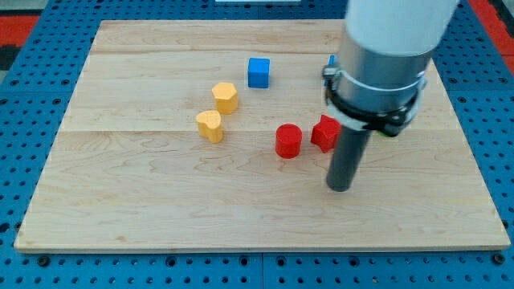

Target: Slightly move the red star to the top side

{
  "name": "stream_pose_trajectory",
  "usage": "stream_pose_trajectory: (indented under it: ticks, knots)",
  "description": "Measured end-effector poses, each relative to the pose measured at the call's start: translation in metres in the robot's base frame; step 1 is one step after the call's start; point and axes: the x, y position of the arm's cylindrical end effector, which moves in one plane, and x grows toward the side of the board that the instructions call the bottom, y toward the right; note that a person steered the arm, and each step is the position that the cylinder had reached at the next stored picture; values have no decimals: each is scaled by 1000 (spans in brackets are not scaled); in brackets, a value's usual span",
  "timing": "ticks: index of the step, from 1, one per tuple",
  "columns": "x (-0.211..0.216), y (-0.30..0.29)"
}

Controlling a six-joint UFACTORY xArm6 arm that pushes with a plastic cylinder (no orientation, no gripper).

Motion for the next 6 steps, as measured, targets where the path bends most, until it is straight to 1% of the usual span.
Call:
stream_pose_trajectory:
  ticks: [1,3,4,6]
  knots:
    - [0,-39]
    - [4,-59]
    - [2,-120]
    - [-77,-208]
